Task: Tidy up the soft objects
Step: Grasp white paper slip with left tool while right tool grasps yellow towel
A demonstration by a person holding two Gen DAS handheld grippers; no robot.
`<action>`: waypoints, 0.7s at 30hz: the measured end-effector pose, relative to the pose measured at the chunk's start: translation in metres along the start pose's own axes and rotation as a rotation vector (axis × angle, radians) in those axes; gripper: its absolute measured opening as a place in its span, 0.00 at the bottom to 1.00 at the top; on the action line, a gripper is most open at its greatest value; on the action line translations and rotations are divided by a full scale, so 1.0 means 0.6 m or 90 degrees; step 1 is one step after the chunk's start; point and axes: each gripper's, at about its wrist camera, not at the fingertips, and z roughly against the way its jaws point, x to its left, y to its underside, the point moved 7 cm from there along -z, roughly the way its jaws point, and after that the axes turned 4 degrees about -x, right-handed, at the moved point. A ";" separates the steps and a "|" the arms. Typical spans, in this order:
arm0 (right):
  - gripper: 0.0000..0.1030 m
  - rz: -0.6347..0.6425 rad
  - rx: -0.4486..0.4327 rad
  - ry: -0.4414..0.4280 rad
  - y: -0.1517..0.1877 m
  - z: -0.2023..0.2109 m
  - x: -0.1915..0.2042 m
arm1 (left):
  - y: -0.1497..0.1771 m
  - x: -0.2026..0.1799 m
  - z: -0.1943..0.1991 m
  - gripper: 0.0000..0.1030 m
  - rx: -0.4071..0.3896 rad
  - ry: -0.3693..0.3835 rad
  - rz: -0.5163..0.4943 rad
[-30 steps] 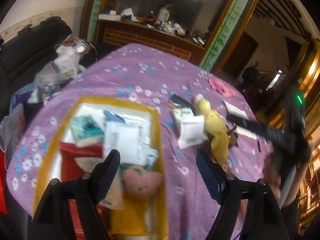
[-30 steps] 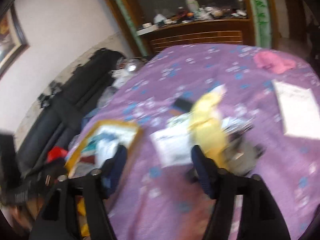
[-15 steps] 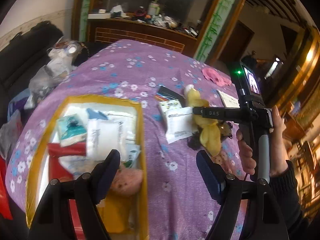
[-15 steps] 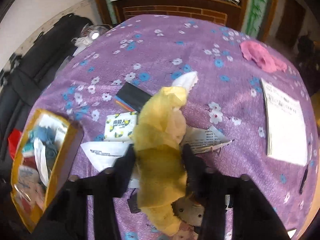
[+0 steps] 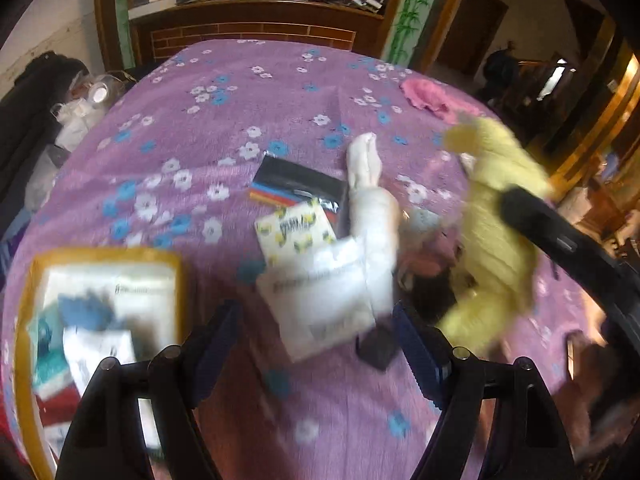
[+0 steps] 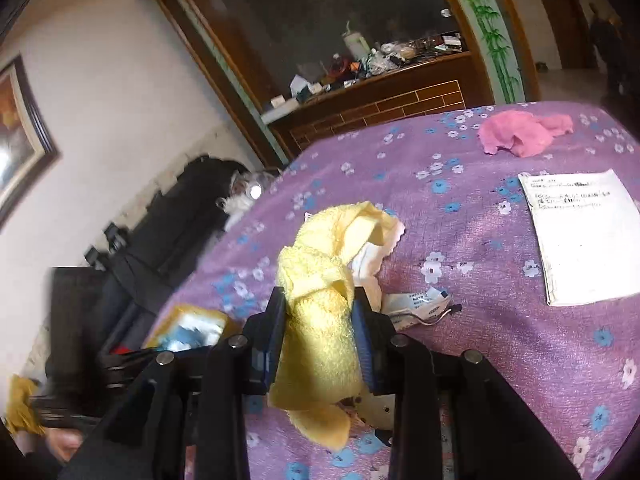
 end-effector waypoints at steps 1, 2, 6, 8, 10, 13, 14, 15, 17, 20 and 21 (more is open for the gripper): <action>0.30 0.000 -0.003 0.002 -0.001 0.003 0.000 | -0.006 -0.006 -0.012 0.79 0.002 -0.007 -0.010; 0.30 -0.002 -0.005 0.010 -0.001 0.006 -0.002 | -0.011 -0.011 -0.027 0.79 0.011 -0.013 -0.018; 0.30 -0.037 -0.008 0.009 -0.001 0.013 -0.021 | -0.014 -0.008 -0.081 0.79 0.039 -0.057 -0.017; 0.30 -0.034 -0.011 0.010 0.001 0.018 -0.022 | -0.008 0.002 -0.104 0.79 0.064 -0.061 0.011; 0.30 -0.021 -0.013 0.020 0.004 0.017 -0.018 | -0.006 0.005 -0.107 0.78 0.069 -0.064 0.027; 0.30 0.000 -0.014 0.032 0.006 0.018 -0.009 | -0.004 -0.013 -0.081 0.66 0.052 -0.058 0.015; 0.30 0.003 -0.014 0.034 0.006 0.018 -0.008 | 0.000 -0.016 -0.066 0.65 0.044 -0.058 0.012; 0.30 0.003 -0.013 0.032 0.007 0.017 -0.007 | 0.005 -0.021 -0.051 0.64 0.033 -0.060 0.009; 0.30 0.003 -0.015 0.030 0.008 0.016 -0.009 | 0.024 -0.023 -0.025 0.62 0.038 -0.051 0.021; 0.30 -0.006 -0.017 0.023 0.008 0.017 -0.011 | 0.046 -0.018 0.020 0.62 0.022 -0.021 0.037; 0.30 -0.005 -0.017 0.022 0.008 0.018 -0.010 | 0.048 -0.017 0.036 0.62 0.011 -0.008 0.048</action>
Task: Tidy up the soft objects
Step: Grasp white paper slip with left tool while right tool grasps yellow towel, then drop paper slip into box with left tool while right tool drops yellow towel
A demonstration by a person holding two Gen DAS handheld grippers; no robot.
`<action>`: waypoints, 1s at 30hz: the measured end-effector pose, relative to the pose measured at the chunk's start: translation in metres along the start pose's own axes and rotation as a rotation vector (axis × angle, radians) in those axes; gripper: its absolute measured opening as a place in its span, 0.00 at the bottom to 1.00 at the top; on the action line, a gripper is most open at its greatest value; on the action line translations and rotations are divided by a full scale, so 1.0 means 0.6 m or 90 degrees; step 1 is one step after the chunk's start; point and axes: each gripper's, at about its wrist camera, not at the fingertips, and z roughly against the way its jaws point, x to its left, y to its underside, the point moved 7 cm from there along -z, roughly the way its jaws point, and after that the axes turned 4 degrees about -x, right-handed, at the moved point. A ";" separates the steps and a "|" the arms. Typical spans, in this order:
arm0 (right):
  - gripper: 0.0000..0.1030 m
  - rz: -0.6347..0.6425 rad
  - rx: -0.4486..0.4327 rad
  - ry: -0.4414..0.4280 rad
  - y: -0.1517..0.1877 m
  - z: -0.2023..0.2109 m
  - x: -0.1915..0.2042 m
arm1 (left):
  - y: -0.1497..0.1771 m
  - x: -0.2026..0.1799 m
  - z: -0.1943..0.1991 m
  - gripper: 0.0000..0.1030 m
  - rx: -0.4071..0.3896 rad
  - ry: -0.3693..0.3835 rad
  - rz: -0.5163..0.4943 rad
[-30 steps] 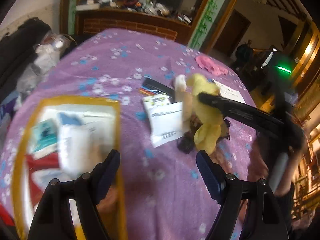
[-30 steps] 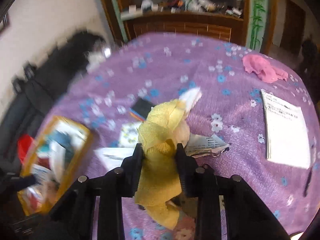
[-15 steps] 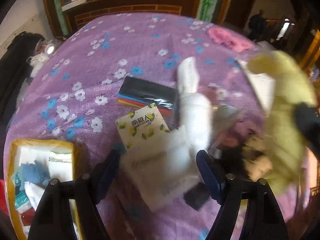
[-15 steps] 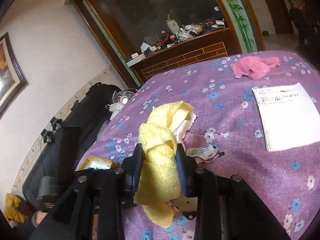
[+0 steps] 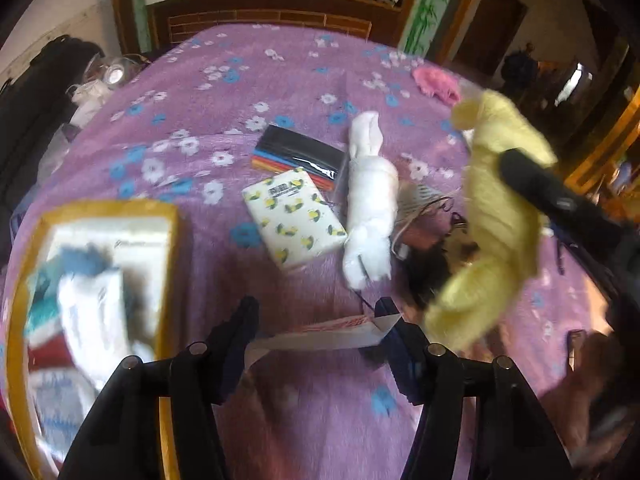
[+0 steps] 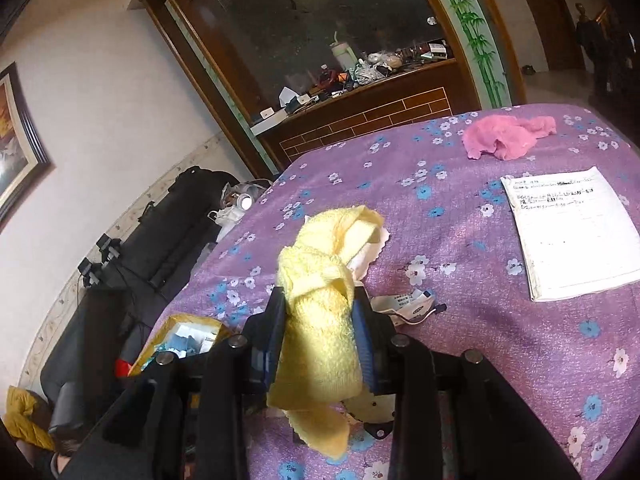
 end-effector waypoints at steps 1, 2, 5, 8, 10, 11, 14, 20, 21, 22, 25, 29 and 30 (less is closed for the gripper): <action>0.30 0.001 -0.002 -0.002 0.000 0.002 0.002 | 0.001 0.001 0.019 0.61 -0.014 0.024 0.012; 0.30 0.003 -0.005 -0.006 0.000 0.003 0.005 | -0.002 0.003 0.041 0.61 -0.035 0.049 0.027; 0.30 0.026 -0.026 -0.016 0.000 0.010 0.020 | -0.008 0.027 0.098 0.54 -0.074 0.059 0.054; 0.30 0.042 -0.034 -0.037 0.003 0.015 0.039 | -0.003 0.060 0.167 0.54 -0.108 0.064 0.066; 0.30 0.059 -0.042 -0.054 0.006 0.021 0.057 | 0.006 0.091 0.212 0.54 -0.129 0.051 0.082; 0.30 0.069 -0.044 -0.062 0.008 0.022 0.066 | 0.012 0.114 0.234 0.54 -0.140 0.049 0.095; 0.30 0.092 -0.043 -0.090 0.022 0.026 0.100 | 0.040 0.171 0.274 0.54 -0.148 0.035 0.140; 0.31 0.081 0.026 -0.209 0.079 0.035 0.228 | 0.102 0.258 0.267 0.54 -0.140 0.010 0.192; 0.31 0.091 0.049 -0.223 0.094 0.029 0.259 | 0.108 0.267 0.260 0.54 -0.130 0.005 0.198; 0.31 0.095 0.059 -0.225 0.102 0.024 0.276 | 0.113 0.274 0.252 0.54 -0.122 0.002 0.202; 0.31 0.121 0.096 -0.224 0.134 -0.005 0.332 | 0.124 0.293 0.243 0.55 -0.121 -0.008 0.200; 0.31 0.138 0.133 -0.192 0.166 -0.053 0.356 | 0.125 0.314 0.221 0.55 -0.124 -0.004 0.207; 0.31 0.141 0.140 -0.177 0.173 -0.068 0.358 | 0.123 0.318 0.216 0.56 -0.131 -0.002 0.208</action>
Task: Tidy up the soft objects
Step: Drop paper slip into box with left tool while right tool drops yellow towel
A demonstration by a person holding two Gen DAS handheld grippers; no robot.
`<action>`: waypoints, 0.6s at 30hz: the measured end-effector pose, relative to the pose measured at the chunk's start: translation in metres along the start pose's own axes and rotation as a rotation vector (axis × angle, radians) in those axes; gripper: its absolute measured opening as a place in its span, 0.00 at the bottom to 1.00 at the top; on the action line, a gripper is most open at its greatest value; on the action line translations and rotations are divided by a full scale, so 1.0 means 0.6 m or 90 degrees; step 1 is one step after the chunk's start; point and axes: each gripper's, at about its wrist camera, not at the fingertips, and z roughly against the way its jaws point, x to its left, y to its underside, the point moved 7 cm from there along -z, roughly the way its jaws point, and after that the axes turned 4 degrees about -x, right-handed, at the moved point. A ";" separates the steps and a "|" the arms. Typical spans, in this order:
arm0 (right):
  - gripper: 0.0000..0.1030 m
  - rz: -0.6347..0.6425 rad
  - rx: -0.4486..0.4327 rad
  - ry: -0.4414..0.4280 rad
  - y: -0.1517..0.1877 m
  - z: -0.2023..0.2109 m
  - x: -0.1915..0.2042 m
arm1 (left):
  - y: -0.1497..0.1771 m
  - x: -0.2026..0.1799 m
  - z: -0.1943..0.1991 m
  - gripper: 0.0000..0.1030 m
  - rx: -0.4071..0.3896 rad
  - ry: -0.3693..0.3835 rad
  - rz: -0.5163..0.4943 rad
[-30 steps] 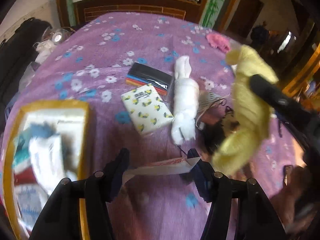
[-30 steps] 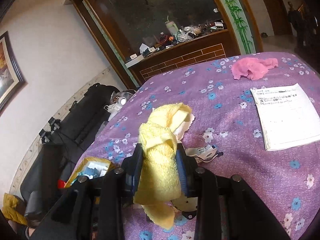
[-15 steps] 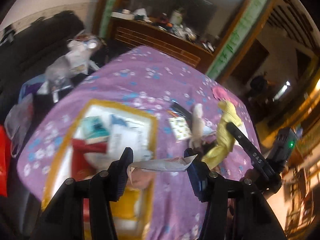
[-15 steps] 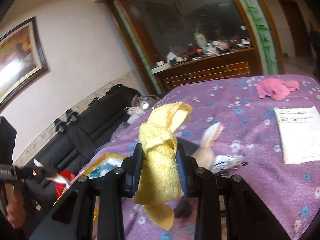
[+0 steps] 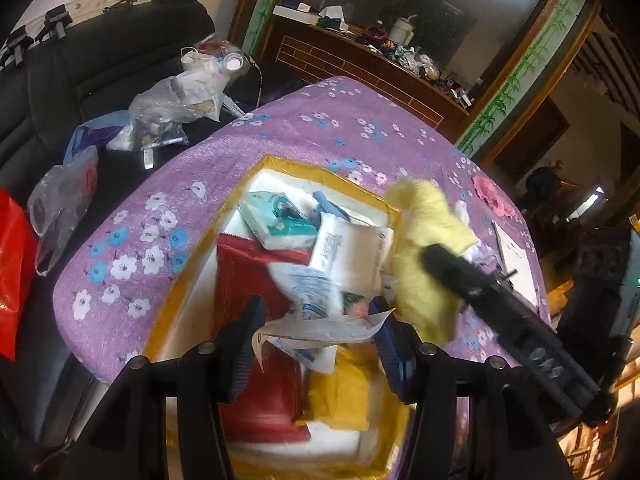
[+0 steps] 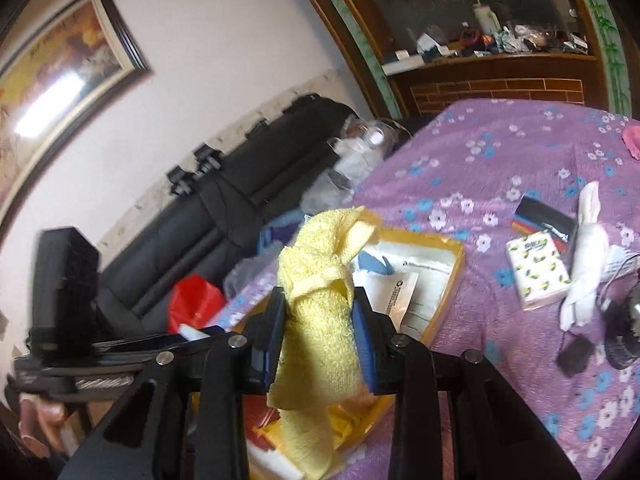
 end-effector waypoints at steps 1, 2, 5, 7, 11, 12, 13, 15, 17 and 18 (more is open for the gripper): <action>0.31 0.003 0.013 0.003 0.005 -0.017 0.001 | -0.001 0.002 -0.006 0.61 -0.010 0.011 -0.001; 0.34 0.007 0.024 0.009 0.011 -0.031 0.002 | 0.000 0.007 -0.017 0.64 -0.011 0.022 0.001; 0.34 0.013 0.043 0.047 0.039 -0.047 -0.005 | 0.015 0.036 -0.044 0.64 0.011 0.018 0.036; 0.39 0.002 0.042 0.036 0.047 -0.038 -0.004 | 0.024 0.048 -0.049 0.67 0.021 0.034 0.060; 0.61 -0.018 0.011 0.029 0.050 0.019 -0.010 | 0.026 0.054 -0.027 0.80 -0.008 0.082 0.113; 0.62 -0.018 0.005 0.022 0.053 0.036 -0.011 | 0.025 0.052 -0.019 0.80 -0.017 0.091 0.115; 0.63 -0.018 0.000 0.021 0.053 0.046 -0.014 | 0.023 0.047 -0.009 0.80 -0.028 0.097 0.111; 0.64 -0.019 -0.016 0.029 0.059 0.077 -0.025 | 0.020 0.032 0.016 0.80 -0.060 0.098 0.094; 0.64 -0.026 -0.024 0.028 0.063 0.099 -0.037 | 0.018 0.012 0.039 0.80 -0.093 0.090 0.071; 0.64 -0.036 -0.025 0.025 0.068 0.109 -0.049 | 0.016 -0.001 0.046 0.80 -0.104 0.091 0.058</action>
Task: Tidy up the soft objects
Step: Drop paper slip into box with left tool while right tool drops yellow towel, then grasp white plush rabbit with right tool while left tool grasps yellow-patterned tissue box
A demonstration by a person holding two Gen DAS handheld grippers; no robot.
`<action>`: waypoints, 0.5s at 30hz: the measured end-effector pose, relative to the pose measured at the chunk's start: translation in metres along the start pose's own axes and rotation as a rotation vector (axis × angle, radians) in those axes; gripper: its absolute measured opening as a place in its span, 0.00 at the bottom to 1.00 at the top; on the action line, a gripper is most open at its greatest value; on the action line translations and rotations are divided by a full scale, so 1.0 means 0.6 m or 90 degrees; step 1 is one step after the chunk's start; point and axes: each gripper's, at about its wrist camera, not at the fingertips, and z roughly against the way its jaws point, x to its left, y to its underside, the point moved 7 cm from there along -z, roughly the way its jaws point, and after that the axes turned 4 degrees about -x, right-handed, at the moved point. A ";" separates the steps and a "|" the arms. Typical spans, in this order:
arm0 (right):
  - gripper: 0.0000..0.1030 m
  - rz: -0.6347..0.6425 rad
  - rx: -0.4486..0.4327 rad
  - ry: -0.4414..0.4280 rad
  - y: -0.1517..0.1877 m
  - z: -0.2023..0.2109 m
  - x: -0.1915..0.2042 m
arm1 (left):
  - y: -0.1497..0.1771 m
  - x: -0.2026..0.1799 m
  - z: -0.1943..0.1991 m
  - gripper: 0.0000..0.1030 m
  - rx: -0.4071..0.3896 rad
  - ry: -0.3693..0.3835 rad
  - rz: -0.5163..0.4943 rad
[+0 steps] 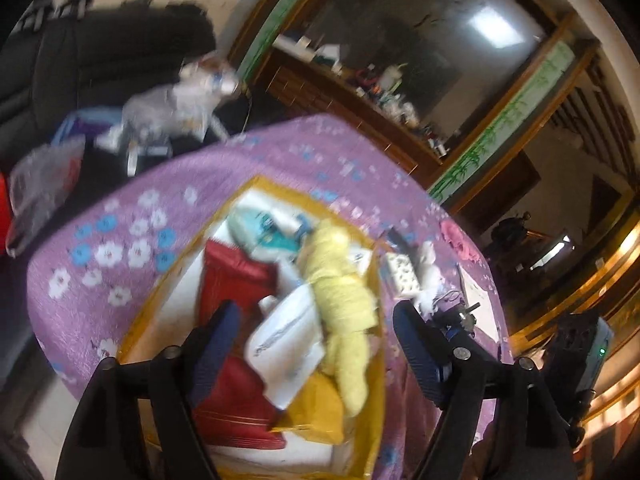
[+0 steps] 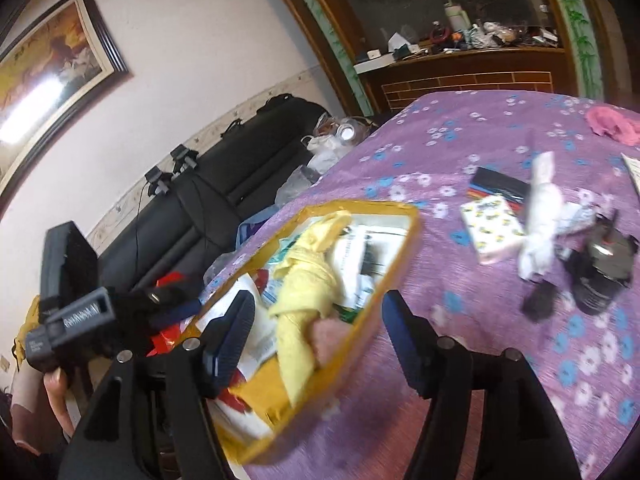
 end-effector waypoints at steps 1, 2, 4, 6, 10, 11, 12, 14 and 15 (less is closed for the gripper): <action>0.64 -0.008 0.002 -0.005 0.002 0.004 -0.008 | 0.000 -0.014 0.000 0.85 -0.002 0.004 -0.010; 0.64 -0.019 0.007 -0.008 0.005 0.008 -0.018 | 0.002 -0.028 -0.003 0.87 0.007 0.010 -0.016; 0.64 -0.046 0.006 -0.003 0.005 0.012 -0.039 | 0.011 -0.062 -0.009 0.87 0.034 0.043 -0.026; 0.64 -0.068 0.001 0.008 0.004 0.018 -0.058 | 0.021 -0.095 -0.016 0.87 0.054 0.062 -0.052; 0.64 -0.123 -0.013 -0.010 0.005 0.037 -0.088 | 0.046 -0.147 -0.034 0.87 0.085 0.078 -0.085; 0.64 -0.128 -0.017 -0.010 0.004 0.042 -0.093 | 0.052 -0.155 -0.040 0.87 0.092 0.074 -0.090; 0.64 -0.131 -0.027 -0.002 0.002 0.051 -0.100 | 0.058 -0.163 -0.046 0.87 0.102 0.072 -0.095; 0.64 -0.120 -0.046 0.006 -0.003 0.066 -0.104 | 0.067 -0.180 -0.060 0.87 0.121 0.069 -0.113; 0.64 -0.104 -0.057 0.011 -0.007 0.074 -0.105 | 0.071 -0.186 -0.066 0.87 0.125 0.060 -0.123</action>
